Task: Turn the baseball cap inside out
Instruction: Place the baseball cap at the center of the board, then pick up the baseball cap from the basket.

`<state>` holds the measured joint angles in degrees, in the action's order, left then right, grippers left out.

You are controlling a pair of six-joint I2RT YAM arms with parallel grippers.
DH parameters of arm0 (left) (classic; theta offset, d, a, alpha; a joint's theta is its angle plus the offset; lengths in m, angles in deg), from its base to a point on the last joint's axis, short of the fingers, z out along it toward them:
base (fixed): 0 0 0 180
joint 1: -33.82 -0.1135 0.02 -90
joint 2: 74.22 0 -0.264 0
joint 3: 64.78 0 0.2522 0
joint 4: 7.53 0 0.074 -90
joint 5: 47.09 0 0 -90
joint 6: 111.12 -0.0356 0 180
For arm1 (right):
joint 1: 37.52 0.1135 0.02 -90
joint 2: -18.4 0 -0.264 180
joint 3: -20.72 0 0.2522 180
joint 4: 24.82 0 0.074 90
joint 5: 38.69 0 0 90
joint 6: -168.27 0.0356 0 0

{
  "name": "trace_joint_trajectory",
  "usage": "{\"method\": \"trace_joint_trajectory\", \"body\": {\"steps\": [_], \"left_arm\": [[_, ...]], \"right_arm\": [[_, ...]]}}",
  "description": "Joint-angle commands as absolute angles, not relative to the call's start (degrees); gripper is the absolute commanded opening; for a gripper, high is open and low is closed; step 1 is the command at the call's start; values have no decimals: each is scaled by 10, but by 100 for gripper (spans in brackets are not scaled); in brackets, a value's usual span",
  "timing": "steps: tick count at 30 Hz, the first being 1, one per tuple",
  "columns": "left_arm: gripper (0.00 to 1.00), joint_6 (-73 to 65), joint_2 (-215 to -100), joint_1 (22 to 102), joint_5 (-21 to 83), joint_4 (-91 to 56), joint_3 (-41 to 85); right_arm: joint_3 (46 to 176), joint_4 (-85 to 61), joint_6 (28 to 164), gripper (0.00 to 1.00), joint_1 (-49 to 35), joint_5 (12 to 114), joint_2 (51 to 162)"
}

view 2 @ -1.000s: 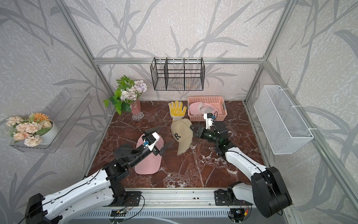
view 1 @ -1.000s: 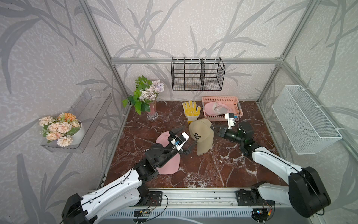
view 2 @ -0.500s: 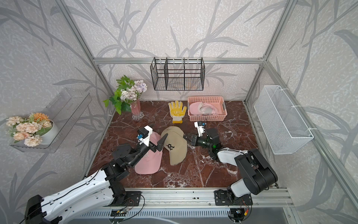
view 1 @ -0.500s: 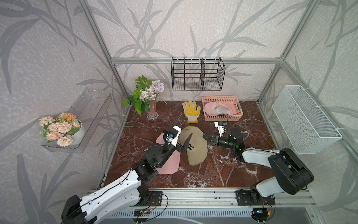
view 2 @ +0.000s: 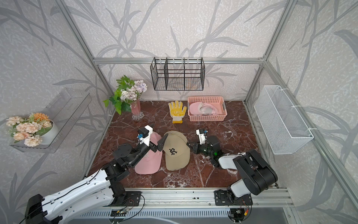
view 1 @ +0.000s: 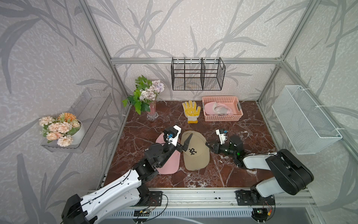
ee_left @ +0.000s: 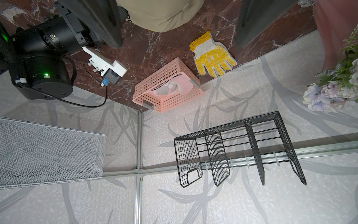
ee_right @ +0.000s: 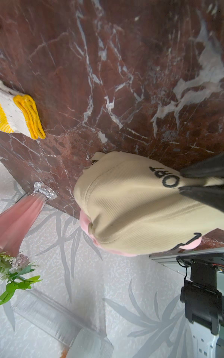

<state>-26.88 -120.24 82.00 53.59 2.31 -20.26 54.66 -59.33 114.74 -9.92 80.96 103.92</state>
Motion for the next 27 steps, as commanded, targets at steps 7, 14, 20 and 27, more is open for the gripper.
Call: {"method": "trace_joint_trajectory", "body": {"steps": [7, 14, 20, 27], "left_arm": [[94, -257, -1202, 815, 541, 22, -199], [94, -255, -1203, 813, 544, 17, -199], [94, -234, -1206, 805, 551, 4, -195], [94, -93, -1230, 725, 544, -42, -182]], "right_arm": [[560, -560, 1085, 27, -84, 738, 1049], [587, -499, 1071, 53, -81, 736, 1027], [616, -344, 1011, 64, -81, 637, 928], [730, -144, 920, 67, -107, 531, 872]]}}
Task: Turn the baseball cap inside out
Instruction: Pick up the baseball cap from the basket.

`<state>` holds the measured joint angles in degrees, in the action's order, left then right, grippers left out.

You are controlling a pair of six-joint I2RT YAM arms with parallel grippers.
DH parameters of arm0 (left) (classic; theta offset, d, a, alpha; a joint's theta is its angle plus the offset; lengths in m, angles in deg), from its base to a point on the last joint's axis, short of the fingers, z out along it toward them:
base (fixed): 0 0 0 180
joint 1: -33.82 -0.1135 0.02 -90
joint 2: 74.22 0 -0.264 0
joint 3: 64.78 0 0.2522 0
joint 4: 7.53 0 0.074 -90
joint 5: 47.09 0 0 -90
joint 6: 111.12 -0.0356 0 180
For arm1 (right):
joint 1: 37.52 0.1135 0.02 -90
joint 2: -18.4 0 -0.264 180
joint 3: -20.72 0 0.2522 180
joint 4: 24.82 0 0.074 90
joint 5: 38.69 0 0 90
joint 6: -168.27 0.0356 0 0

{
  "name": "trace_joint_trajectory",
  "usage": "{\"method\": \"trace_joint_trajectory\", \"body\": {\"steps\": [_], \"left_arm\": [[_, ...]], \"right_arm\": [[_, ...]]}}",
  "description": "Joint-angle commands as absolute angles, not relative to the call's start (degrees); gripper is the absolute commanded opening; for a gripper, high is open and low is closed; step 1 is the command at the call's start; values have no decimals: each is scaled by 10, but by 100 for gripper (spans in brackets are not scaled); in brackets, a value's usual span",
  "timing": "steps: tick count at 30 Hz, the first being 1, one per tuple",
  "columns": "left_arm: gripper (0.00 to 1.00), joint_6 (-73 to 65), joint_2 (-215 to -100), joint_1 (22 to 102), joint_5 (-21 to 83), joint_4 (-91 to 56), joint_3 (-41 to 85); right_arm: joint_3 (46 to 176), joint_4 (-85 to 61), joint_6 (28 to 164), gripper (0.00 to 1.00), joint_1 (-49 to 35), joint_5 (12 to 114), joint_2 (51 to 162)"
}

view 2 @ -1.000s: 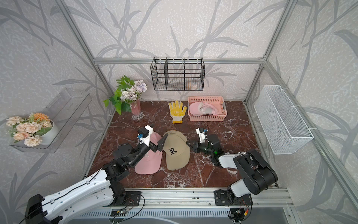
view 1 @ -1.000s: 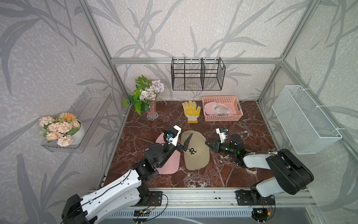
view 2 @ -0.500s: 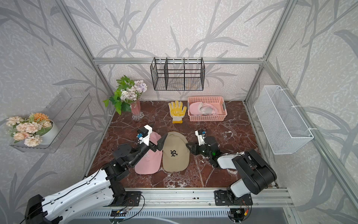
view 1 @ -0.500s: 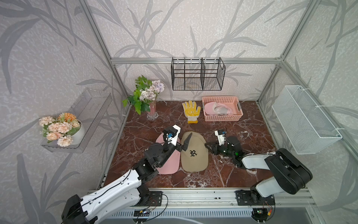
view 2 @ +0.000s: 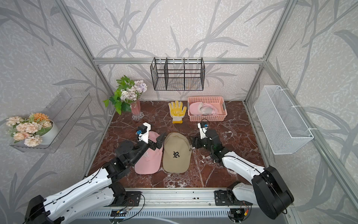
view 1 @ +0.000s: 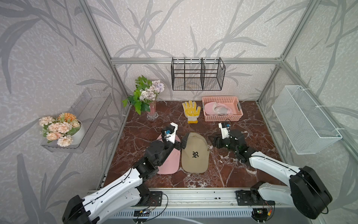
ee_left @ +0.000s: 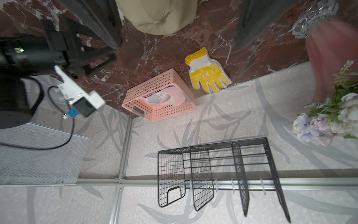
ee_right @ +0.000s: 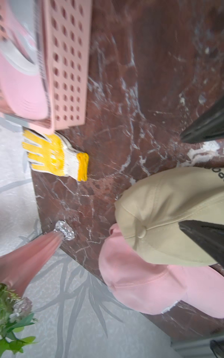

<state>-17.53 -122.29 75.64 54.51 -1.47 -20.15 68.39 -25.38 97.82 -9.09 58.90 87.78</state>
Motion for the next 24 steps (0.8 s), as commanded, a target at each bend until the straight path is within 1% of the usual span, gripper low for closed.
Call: {"method": "trace_joint_trajectory", "body": {"steps": [1, 5, 10, 18, 21, 24], "left_arm": [[93, -70, -1233, 708, 535, -49, -180], [93, -24, -1244, 659, 508, -73, -176], [93, -8, -1263, 623, 467, -82, -178], [93, -23, -1286, 601, 433, -78, -178], [94, -29, -1291, 597, 428, -77, -179], [94, -33, -1294, 593, 423, -77, -179]], "right_arm": [[753, -124, 914, 67, -121, 537, 882], [865, -38, 904, 67, -188, 583, 950], [1004, 38, 879, 66, -242, 618, 1053], [1230, 179, 821, 65, -280, 654, 1245], [1314, 232, 820, 63, -288, 647, 1309], [1380, 249, 827, 63, -299, 627, 1360]]}}
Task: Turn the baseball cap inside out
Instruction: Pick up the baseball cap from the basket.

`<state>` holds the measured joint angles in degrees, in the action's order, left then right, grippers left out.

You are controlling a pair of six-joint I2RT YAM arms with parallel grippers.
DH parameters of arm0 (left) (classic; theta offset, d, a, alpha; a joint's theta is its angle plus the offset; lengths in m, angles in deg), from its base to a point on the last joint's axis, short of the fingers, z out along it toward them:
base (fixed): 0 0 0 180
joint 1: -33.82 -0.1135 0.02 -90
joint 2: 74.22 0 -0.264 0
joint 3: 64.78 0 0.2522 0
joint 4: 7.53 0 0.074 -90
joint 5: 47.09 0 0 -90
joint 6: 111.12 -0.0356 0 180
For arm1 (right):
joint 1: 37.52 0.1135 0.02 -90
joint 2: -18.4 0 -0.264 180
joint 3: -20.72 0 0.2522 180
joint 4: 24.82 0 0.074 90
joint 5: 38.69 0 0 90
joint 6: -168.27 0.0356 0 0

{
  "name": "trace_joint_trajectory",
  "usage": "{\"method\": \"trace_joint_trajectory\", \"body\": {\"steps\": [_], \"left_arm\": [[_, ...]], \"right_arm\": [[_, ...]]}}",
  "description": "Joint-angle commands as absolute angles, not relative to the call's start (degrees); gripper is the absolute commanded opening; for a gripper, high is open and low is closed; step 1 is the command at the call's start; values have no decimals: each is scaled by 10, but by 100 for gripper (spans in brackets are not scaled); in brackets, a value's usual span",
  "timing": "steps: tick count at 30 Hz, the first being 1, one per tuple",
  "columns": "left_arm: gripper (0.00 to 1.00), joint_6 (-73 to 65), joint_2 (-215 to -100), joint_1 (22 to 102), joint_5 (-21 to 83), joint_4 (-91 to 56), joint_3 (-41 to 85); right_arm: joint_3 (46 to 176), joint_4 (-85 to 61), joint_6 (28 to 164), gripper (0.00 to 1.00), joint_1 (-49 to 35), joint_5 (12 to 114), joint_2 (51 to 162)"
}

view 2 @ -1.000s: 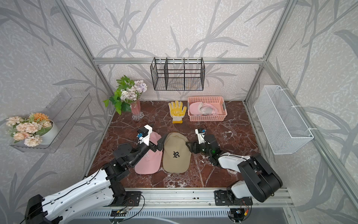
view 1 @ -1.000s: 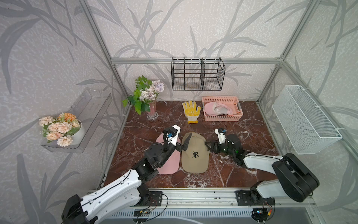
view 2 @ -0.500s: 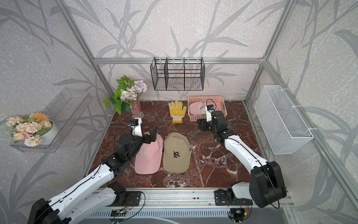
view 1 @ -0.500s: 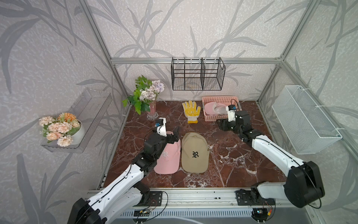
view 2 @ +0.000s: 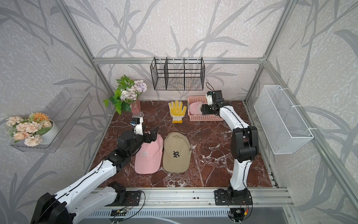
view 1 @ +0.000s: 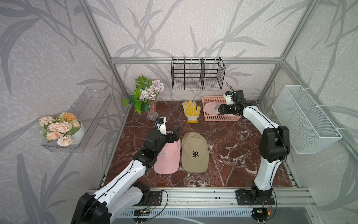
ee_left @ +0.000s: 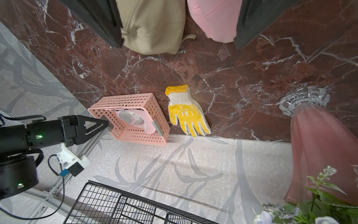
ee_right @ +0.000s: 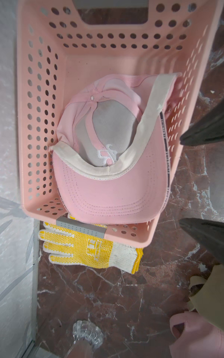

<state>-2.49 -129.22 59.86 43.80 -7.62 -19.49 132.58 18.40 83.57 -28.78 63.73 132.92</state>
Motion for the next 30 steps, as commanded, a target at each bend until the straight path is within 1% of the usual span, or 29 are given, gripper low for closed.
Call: {"method": "trace_joint_trajectory", "body": {"steps": [1, 4, 6, 10, 13, 15, 17, 20, 22, 23, 26, 28, 29, 30], "left_arm": [[94, -34, -1295, 592, 423, -77, -178], [94, -37, -1297, 590, 421, -75, -179], [94, -39, -1299, 589, 420, -74, -179], [94, -42, -1303, 587, 419, -72, -179], [94, -41, -1306, 586, 417, -72, -178], [94, -40, -1306, 585, 415, -72, -177], [94, -39, -1306, 585, 415, -72, -177], [94, -38, -1305, 585, 414, -71, -179], [94, -38, -1304, 585, 415, -71, -180], [94, -37, -1304, 585, 416, -70, -181], [94, -37, -1303, 585, 414, -70, -183], [94, -37, -1303, 585, 413, -70, -182], [94, -39, -1302, 585, 413, -70, -184], [94, -39, -1300, 585, 414, -71, -184]], "right_arm": [[1397, 247, 833, 63, -302, 617, 1378], [1465, 252, 844, 63, -312, 586, 1433], [1532, 279, 848, 63, -314, 563, 1485], [1719, 379, 846, 63, -315, 539, 1613], [1861, 450, 844, 63, -315, 539, 1703], [1924, 477, 844, 63, -315, 539, 1743], [1929, 474, 846, 63, -314, 537, 1755], [1871, 439, 847, 63, -315, 548, 1738], [1834, 416, 847, 60, -315, 560, 1726], [1827, 410, 847, 53, -315, 564, 1724], [1837, 409, 847, 22, -314, 580, 1722], [1846, 406, 844, 4, -315, 605, 1712], [1848, 402, 846, 0, -314, 608, 1704], [1848, 397, 851, 0, -315, 604, 1694]]}}
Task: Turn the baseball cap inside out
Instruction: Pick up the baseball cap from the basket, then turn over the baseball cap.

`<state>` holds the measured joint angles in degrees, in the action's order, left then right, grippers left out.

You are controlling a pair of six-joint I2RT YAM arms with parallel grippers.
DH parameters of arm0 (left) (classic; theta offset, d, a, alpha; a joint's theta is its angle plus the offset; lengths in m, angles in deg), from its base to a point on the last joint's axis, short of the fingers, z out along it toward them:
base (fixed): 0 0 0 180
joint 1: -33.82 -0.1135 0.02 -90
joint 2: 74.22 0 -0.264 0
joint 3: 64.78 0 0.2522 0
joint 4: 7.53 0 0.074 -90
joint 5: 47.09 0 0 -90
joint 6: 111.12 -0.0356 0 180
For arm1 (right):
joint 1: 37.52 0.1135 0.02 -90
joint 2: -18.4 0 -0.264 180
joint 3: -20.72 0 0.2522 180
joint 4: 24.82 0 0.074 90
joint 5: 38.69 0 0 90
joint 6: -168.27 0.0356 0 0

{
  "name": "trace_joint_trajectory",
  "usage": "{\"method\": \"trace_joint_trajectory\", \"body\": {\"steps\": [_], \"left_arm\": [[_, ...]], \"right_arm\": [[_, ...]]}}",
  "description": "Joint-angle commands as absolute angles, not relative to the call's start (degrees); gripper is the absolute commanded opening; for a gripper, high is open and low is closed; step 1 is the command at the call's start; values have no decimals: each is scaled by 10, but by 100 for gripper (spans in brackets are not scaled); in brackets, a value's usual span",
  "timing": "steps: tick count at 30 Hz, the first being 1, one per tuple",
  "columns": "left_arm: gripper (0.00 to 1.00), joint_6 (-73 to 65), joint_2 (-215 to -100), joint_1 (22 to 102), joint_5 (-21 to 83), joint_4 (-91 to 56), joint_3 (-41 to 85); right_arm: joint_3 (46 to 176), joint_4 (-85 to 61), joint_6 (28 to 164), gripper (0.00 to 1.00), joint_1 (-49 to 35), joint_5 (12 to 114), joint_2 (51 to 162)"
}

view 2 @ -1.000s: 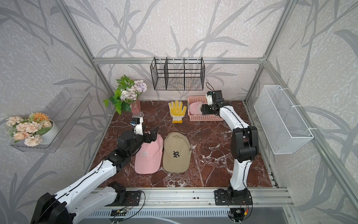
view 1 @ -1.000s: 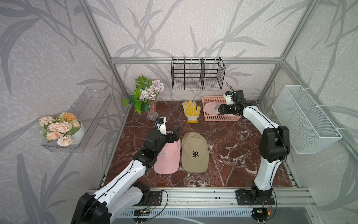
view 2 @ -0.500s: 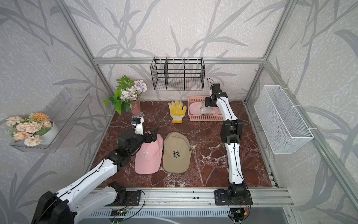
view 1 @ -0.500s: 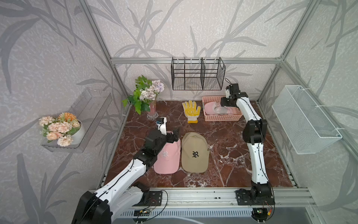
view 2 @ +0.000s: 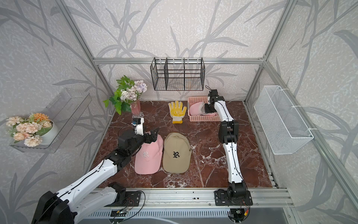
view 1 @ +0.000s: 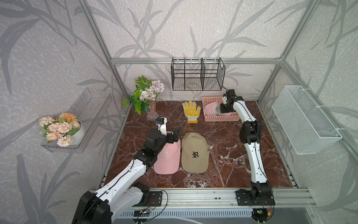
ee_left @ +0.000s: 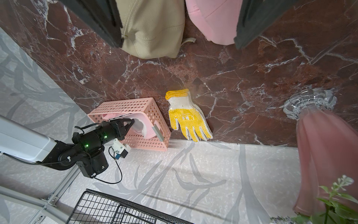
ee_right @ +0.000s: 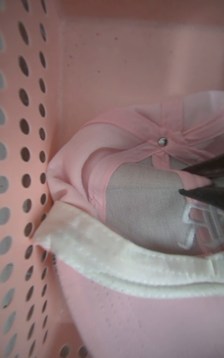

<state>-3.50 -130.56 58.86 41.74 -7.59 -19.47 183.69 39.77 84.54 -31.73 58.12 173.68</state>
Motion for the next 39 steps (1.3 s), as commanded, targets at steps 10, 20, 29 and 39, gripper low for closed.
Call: {"method": "trace_joint_trajectory", "body": {"steps": [10, 20, 29, 39], "left_arm": [[94, -44, -1288, 585, 414, -67, -188], [94, -63, -1279, 585, 395, -61, -187], [93, -137, -1279, 586, 300, 29, -218], [92, -451, -1322, 714, 209, 125, -227]], "right_arm": [[1761, 331, 877, 0, -315, 558, 1545], [1690, 322, 897, 0, -318, 510, 1426], [1523, 349, 902, 0, -321, 480, 1275], [1305, 398, 996, 0, -321, 672, 1077]]}}
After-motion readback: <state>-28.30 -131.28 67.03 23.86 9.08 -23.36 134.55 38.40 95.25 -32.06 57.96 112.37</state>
